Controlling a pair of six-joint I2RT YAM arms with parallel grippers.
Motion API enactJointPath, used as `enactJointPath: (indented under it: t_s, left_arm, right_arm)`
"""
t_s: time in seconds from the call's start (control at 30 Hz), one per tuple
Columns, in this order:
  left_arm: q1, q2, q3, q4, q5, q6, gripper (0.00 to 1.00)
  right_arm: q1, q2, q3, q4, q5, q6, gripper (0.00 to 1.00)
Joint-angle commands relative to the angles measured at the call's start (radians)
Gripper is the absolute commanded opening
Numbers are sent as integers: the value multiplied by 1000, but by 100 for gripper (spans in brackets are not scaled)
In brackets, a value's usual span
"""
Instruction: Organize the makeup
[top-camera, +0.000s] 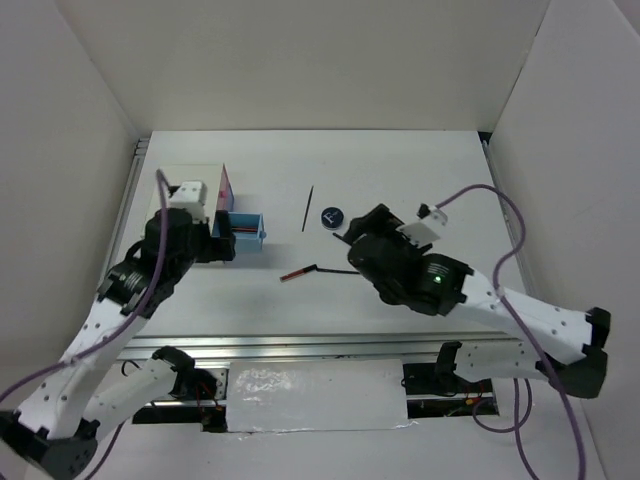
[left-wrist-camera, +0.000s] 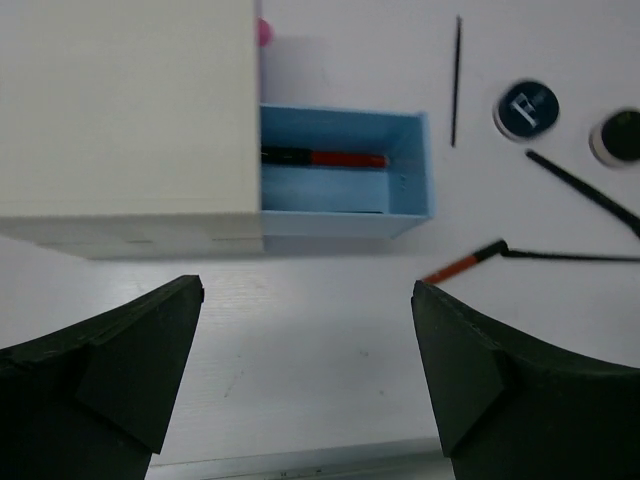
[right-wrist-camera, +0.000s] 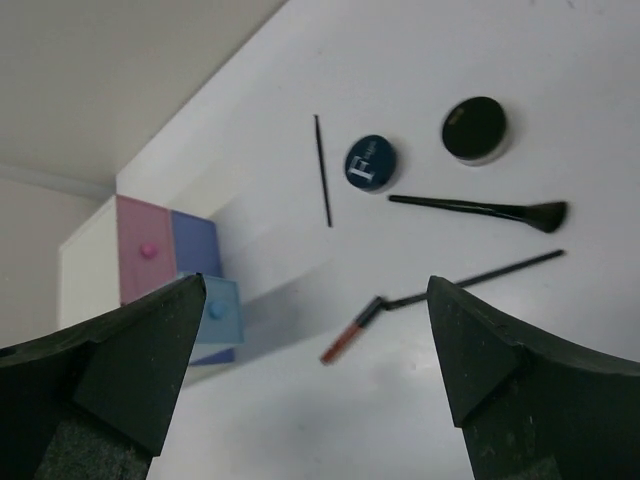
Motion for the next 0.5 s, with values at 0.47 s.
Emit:
enactJointPath:
  t_s: [0.47]
  left_arm:
    - [-391,847,374,72,289,271,97]
  right_arm:
    - [-1,-774,-488,-66,-271,-286,100]
